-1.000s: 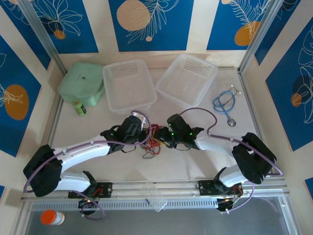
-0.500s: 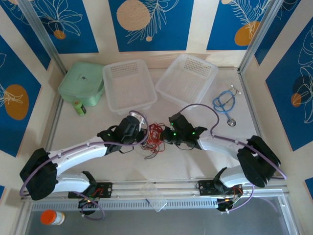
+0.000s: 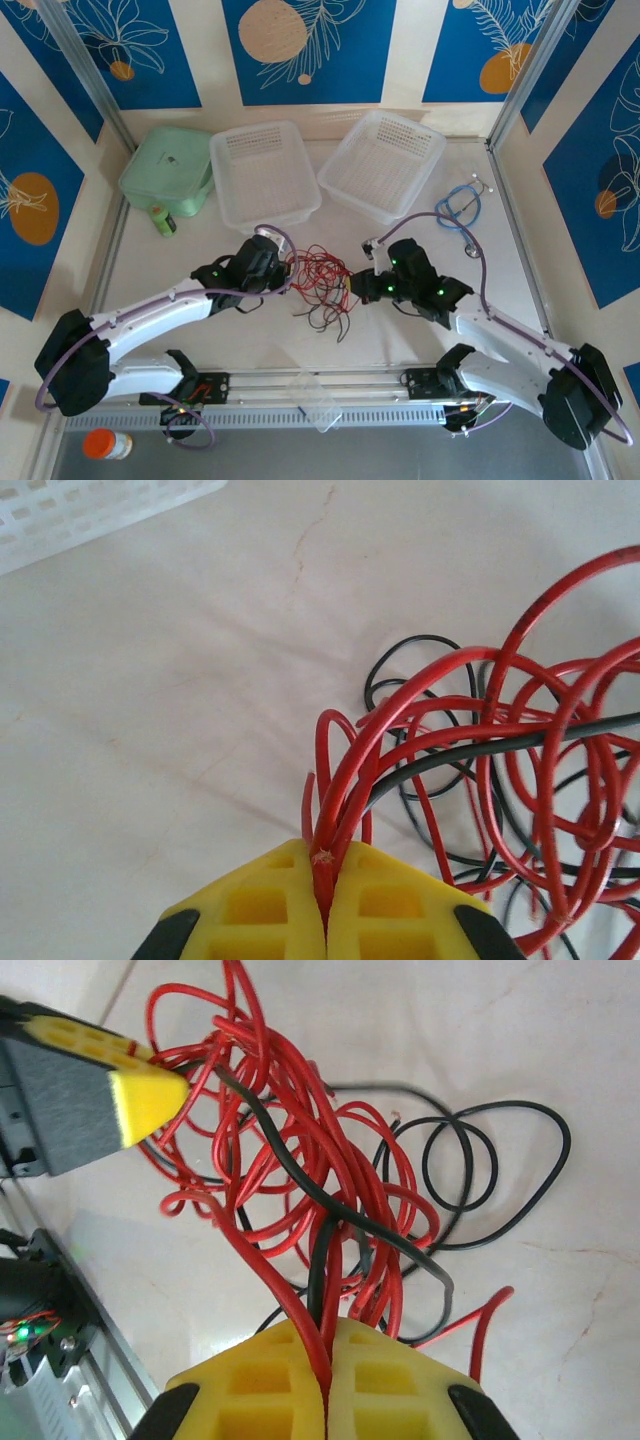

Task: Untangle the cables

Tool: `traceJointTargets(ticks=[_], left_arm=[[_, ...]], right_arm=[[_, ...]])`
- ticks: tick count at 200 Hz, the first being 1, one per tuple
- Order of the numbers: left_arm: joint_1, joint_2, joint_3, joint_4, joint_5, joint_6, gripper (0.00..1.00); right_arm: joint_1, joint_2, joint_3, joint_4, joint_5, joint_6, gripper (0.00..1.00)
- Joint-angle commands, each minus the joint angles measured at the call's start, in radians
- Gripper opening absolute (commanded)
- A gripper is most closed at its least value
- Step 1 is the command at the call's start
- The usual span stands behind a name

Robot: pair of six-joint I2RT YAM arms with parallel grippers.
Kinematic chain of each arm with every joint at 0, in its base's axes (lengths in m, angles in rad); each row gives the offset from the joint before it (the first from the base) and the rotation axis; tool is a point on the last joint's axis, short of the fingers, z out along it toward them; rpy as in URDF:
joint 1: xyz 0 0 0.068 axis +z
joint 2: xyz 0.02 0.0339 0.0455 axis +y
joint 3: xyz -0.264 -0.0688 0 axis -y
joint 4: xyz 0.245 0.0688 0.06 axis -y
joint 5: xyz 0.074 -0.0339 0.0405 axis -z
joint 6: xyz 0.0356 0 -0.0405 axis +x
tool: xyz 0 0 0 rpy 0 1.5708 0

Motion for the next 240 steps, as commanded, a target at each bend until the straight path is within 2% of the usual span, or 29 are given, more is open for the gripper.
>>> traceJointTargets(ticks=[1,39,73,107,142,174,203,213,240], left_arm=[[0.028,0.020,0.024,-0.058,-0.065,0.040,0.00],[0.032,0.057,0.035,-0.060,-0.076,0.032,0.00],[0.032,0.060,0.107,-0.249,-0.281,-0.097,0.00],[0.032,0.041,0.127,-0.291,-0.290,-0.149,0.18],[0.032,0.070,0.125,-0.307,-0.260,-0.185,0.28],[0.031,0.084,0.124,-0.318,-0.225,-0.222,0.42],[0.020,0.077,0.144,-0.288,-0.143,-0.211,0.57],[0.015,0.077,0.155,-0.262,-0.092,-0.190,0.62],[0.012,0.125,0.211,-0.245,0.044,-0.170,0.70]], right_arm=[[-0.061,-0.062,-0.039,-0.001,-0.074,-0.063,0.00],[-0.147,-0.084,-0.072,-0.002,-0.081,-0.037,0.00],[-0.161,-0.044,-0.046,-0.103,0.121,0.028,0.00],[-0.159,-0.015,-0.039,-0.126,0.197,0.068,0.00],[-0.159,0.010,-0.008,-0.189,0.251,0.111,0.00],[-0.146,0.039,0.045,-0.288,0.254,0.203,0.00],[-0.130,0.045,0.076,-0.352,0.234,0.292,0.00],[-0.130,0.045,0.093,-0.382,0.229,0.312,0.09],[-0.134,0.042,0.161,-0.494,0.204,0.347,0.49]])
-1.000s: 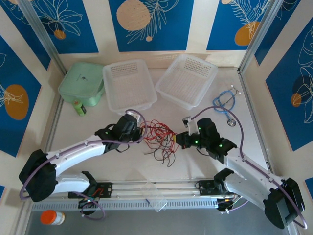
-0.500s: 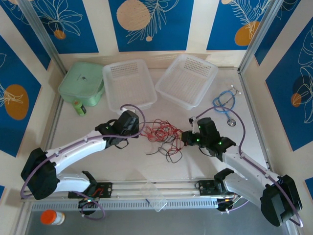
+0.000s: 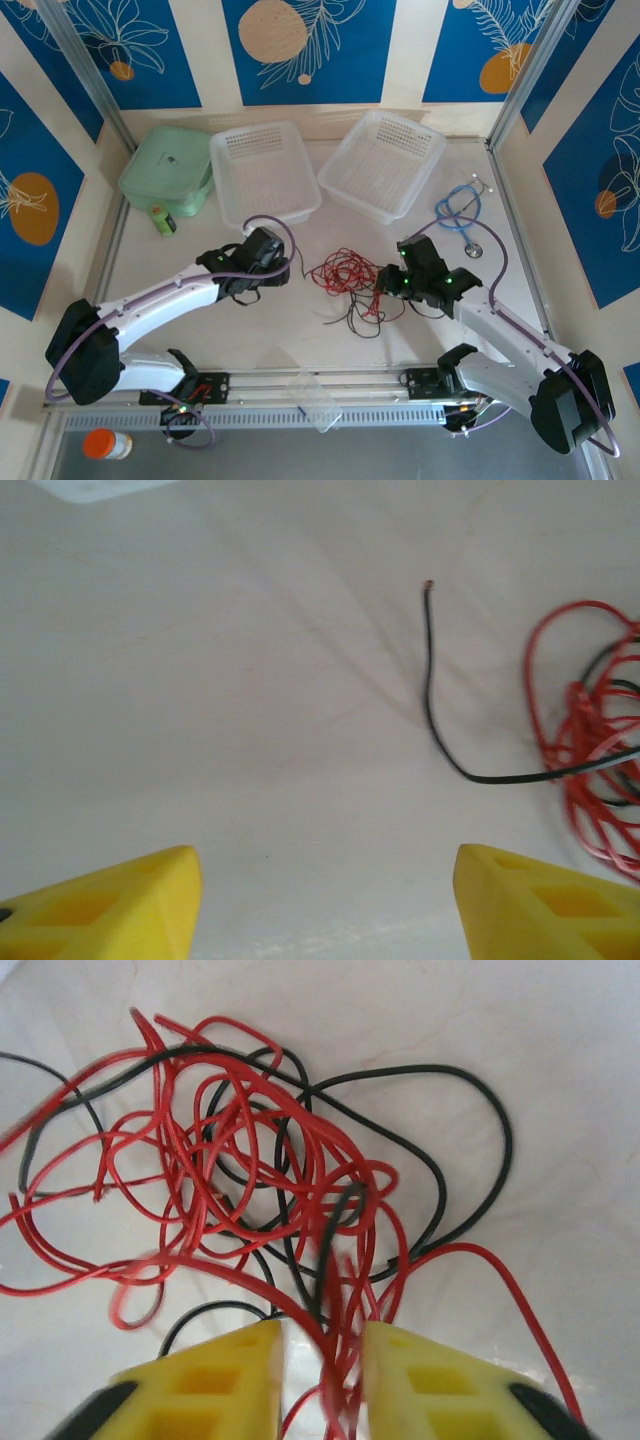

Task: Untangle the cables

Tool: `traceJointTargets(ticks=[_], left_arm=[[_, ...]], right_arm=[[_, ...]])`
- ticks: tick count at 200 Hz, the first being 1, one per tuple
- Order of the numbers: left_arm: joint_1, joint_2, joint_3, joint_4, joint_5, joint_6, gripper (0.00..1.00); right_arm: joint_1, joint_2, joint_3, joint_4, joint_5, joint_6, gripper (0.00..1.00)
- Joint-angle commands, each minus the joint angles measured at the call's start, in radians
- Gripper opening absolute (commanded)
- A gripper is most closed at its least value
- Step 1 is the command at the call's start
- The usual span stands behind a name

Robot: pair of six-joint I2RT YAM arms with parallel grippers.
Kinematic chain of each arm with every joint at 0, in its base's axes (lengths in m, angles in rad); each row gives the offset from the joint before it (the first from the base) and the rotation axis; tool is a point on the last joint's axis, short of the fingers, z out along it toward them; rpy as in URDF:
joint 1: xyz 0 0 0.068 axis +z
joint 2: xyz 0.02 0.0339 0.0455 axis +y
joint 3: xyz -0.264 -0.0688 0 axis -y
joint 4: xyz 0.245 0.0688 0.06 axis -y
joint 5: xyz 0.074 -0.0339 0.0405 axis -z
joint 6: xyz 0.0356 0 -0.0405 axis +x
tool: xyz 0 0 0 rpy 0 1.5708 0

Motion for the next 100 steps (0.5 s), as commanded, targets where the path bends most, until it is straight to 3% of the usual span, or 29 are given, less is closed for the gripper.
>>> traceJointTargets(ticks=[1,16,41,72,100], left_arm=[[-0.008,0.042,0.068,0.030,0.149,0.020,0.70],[-0.008,0.083,0.087,0.061,0.234,0.015,0.72],[-0.011,0.149,0.093,0.152,0.327,-0.016,0.74],[-0.019,0.207,0.100,0.231,0.366,-0.022,0.76],[-0.022,0.280,0.113,0.258,0.396,-0.006,0.77]], right_arm=[[0.002,-0.001,0.075,-0.133,-0.025,0.070,0.50],[0.002,-0.003,0.112,-0.189,-0.042,0.094,0.70],[-0.009,0.007,0.140,-0.242,-0.086,0.177,0.90],[-0.029,0.050,0.097,-0.184,-0.166,0.324,0.93],[-0.018,0.127,0.064,-0.143,-0.146,0.421,0.92]])
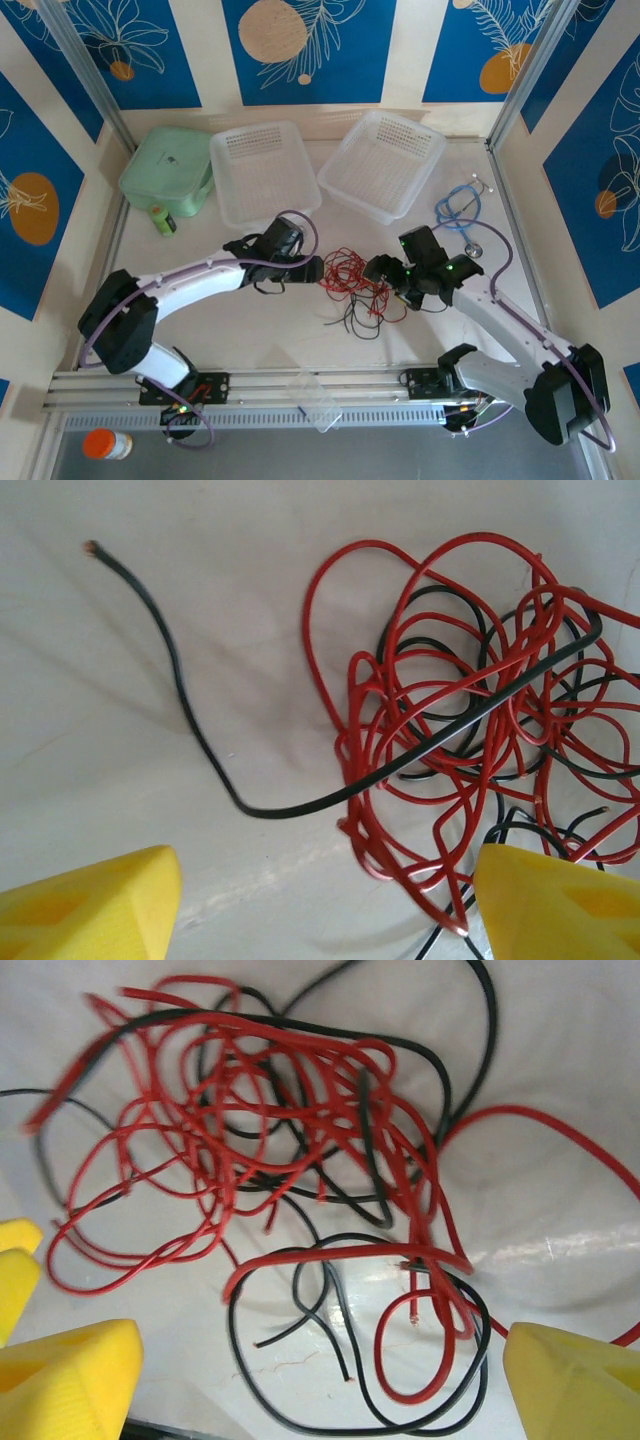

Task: Untangle the cables

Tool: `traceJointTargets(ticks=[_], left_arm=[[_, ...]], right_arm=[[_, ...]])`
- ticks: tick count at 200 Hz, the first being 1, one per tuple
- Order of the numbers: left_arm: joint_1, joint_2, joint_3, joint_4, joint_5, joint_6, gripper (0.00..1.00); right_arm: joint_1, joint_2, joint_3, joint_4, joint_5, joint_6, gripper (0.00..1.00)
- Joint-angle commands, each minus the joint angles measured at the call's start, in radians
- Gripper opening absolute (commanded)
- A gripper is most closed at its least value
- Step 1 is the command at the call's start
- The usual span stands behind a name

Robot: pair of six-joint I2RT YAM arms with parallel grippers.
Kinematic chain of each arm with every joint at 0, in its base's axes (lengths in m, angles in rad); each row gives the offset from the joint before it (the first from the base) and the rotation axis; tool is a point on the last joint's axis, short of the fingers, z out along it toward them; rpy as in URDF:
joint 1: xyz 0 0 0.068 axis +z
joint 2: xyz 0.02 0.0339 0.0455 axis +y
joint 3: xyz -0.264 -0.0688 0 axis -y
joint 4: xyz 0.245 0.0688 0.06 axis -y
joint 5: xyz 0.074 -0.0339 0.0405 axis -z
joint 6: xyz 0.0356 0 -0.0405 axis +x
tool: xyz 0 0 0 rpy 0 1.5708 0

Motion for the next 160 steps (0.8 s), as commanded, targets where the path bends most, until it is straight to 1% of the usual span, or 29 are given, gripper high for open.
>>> traceJointTargets(ticks=[1,26,51,58,68,79,83,89,98,101,115,128,139,160], left_arm=[[-0.011,0.057,0.032,0.065,0.069,0.004,0.77],[-0.017,0.137,0.018,0.147,0.098,-0.011,0.77],[-0.018,0.198,0.013,0.222,0.099,-0.033,0.73],[-0.019,0.206,0.014,0.229,0.090,-0.036,0.70],[-0.018,0.205,0.014,0.230,0.068,-0.034,0.63],[-0.018,0.190,0.010,0.215,0.034,-0.027,0.52],[-0.019,0.182,0.007,0.208,0.021,-0.023,0.48],[-0.017,0.166,0.004,0.192,0.000,-0.017,0.40],[-0.018,0.137,-0.005,0.162,-0.041,-0.007,0.26],[-0.018,0.125,-0.008,0.151,-0.053,-0.004,0.22],[-0.015,0.079,-0.022,0.096,-0.109,0.012,0.09],[-0.011,0.037,-0.029,0.031,-0.156,0.029,0.03],[-0.007,0.005,-0.035,-0.021,-0.197,0.041,0.00],[-0.002,-0.043,-0.055,-0.093,-0.256,0.054,0.00]], right_arm=[[0.009,0.051,-0.029,0.008,-0.025,0.131,0.92],[0.038,0.107,-0.040,0.029,0.054,0.167,0.89],[0.055,0.139,-0.073,0.109,0.108,0.203,0.79],[0.055,0.151,-0.084,0.136,0.117,0.201,0.71],[0.055,0.168,-0.084,0.147,0.138,0.188,0.56],[0.052,0.184,-0.074,0.137,0.166,0.166,0.33],[0.051,0.191,-0.068,0.130,0.176,0.155,0.25],[0.046,0.198,-0.059,0.120,0.189,0.137,0.17],[0.036,0.204,-0.046,0.102,0.208,0.109,0.03],[0.033,0.205,-0.042,0.093,0.213,0.098,0.00],[0.018,0.201,-0.025,0.068,0.235,0.043,0.00],[0.008,0.188,-0.010,0.048,0.252,-0.028,0.00],[0.001,0.174,0.006,0.024,0.265,-0.090,0.00],[-0.003,0.158,0.043,-0.018,0.268,-0.233,0.00]])
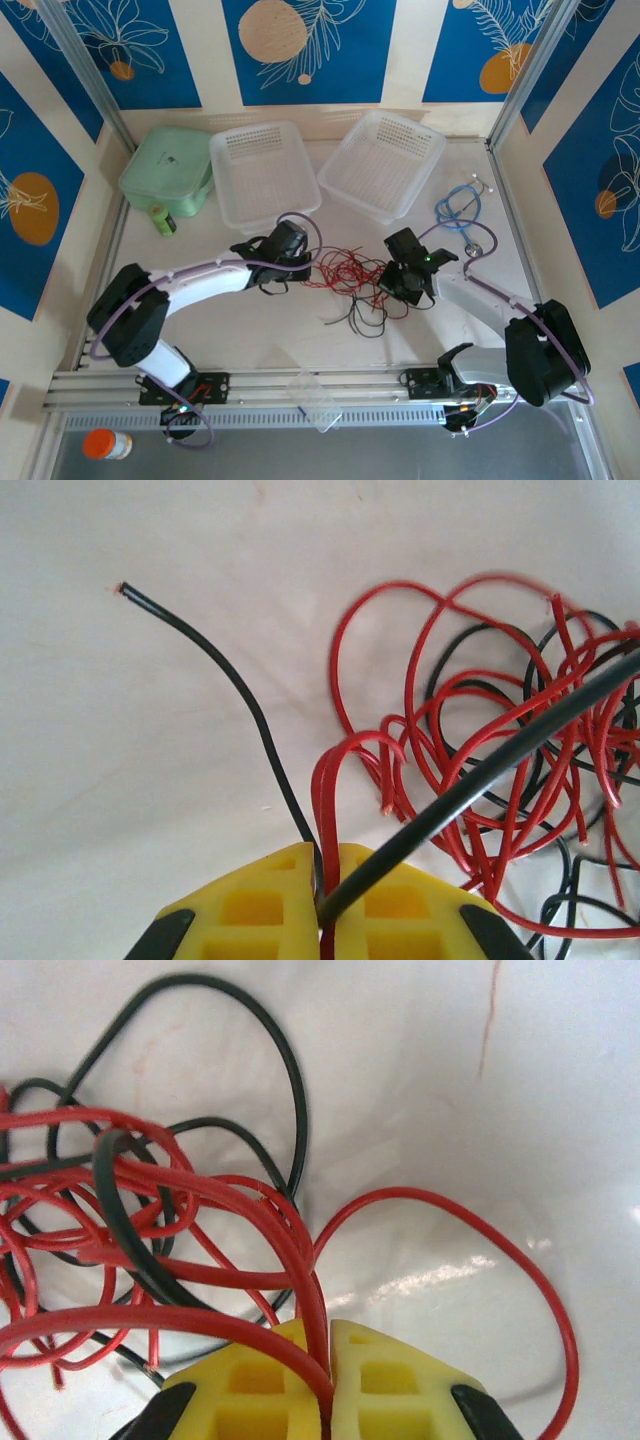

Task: Untangle the cables

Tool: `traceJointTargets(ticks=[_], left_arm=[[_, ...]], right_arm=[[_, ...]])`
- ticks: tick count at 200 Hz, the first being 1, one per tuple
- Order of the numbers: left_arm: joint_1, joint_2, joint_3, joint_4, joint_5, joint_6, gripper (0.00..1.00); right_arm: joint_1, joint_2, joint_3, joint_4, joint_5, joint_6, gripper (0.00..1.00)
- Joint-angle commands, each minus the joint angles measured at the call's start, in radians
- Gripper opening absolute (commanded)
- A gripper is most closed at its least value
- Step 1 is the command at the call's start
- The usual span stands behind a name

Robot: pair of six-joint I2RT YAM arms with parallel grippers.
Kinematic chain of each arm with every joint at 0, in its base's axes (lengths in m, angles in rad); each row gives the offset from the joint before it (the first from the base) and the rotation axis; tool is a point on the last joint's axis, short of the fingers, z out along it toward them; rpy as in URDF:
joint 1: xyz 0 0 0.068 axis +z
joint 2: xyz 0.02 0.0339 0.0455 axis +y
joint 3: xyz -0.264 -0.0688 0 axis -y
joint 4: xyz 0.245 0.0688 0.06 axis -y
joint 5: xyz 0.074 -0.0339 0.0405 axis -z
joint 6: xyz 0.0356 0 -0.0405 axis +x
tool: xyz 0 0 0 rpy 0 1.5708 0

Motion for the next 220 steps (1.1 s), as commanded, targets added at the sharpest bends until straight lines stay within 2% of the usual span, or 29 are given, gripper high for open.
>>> traceJointTargets(ticks=[1,37,79,115,136,165,182,195,204,220], left_arm=[[0.007,-0.059,-0.031,-0.146,-0.124,0.035,0.00],[0.017,-0.102,-0.070,-0.209,-0.202,0.044,0.00],[0.033,-0.134,-0.087,-0.277,-0.307,0.069,0.00],[0.033,-0.153,-0.099,-0.261,-0.295,0.077,0.06],[0.033,-0.149,-0.111,-0.247,-0.286,0.075,0.12],[0.032,-0.138,-0.123,-0.219,-0.264,0.074,0.17],[0.032,-0.133,-0.125,-0.204,-0.249,0.073,0.20],[0.033,-0.131,-0.121,-0.199,-0.244,0.071,0.23],[0.033,-0.133,-0.117,-0.201,-0.238,0.072,0.28],[0.033,-0.144,-0.111,-0.210,-0.233,0.072,0.47]], right_arm=[[-0.009,-0.031,0.058,-0.090,0.055,-0.190,0.00],[-0.007,0.011,0.118,-0.188,0.111,-0.291,0.00],[0.041,0.128,0.182,-0.245,0.221,-0.323,0.00],[0.082,0.206,0.233,-0.281,0.252,-0.328,0.00],[0.104,0.181,0.266,-0.317,0.205,-0.315,0.15],[0.108,0.097,0.337,-0.373,-0.003,-0.278,0.38],[0.119,0.058,0.363,-0.374,-0.077,-0.232,0.58],[0.125,0.048,0.365,-0.348,-0.135,-0.182,0.67],[0.132,0.052,0.352,-0.315,-0.167,-0.138,0.71],[0.138,0.070,0.303,-0.243,-0.199,-0.022,0.73]])
